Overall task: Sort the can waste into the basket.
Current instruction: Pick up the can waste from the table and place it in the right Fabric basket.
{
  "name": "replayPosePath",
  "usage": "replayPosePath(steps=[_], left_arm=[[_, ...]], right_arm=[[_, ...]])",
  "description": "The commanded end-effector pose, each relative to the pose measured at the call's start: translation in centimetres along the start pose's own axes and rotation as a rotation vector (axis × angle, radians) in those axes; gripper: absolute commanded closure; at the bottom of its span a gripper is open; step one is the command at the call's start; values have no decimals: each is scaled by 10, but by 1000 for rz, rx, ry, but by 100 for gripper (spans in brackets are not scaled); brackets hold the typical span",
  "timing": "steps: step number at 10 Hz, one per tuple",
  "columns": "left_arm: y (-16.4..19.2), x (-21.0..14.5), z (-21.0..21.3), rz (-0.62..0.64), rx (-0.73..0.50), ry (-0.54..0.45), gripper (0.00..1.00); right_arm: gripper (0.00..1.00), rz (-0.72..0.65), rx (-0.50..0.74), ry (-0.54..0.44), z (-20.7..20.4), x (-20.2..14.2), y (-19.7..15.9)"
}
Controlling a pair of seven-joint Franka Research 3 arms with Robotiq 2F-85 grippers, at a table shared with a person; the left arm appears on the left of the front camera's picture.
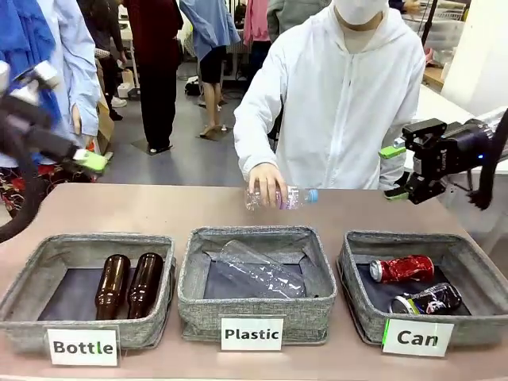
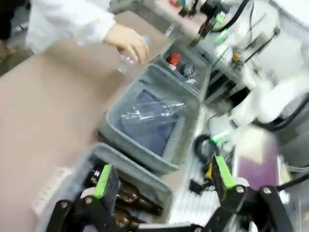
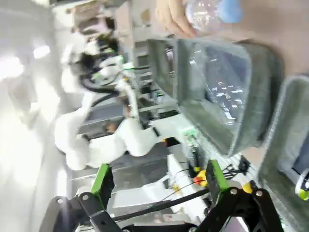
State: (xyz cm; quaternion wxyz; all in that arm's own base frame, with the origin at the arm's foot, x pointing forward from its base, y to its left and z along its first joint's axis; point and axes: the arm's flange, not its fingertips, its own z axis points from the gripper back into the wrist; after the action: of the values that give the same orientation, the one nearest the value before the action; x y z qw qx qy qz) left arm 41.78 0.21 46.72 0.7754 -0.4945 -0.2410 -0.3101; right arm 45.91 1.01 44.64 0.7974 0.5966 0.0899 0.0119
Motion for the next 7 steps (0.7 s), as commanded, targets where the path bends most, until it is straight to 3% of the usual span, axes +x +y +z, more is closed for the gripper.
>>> replayPosePath(steps=[1,3,4,7], left_arm=[[48,-24,14,124,-153,-156,0],[68,-50,34,82,-237,-302,0],[75,-60,40,107,-219,-348,0],[82,-75,46,43,-267,-397,0]], right_arm=[[0,-31,142,9,26,11,-11],[0,-51,171,-46,56,9,-18],[0,-52,144,-90,75,4,-22],[0,-65,131,-190,119,-10,-30]])
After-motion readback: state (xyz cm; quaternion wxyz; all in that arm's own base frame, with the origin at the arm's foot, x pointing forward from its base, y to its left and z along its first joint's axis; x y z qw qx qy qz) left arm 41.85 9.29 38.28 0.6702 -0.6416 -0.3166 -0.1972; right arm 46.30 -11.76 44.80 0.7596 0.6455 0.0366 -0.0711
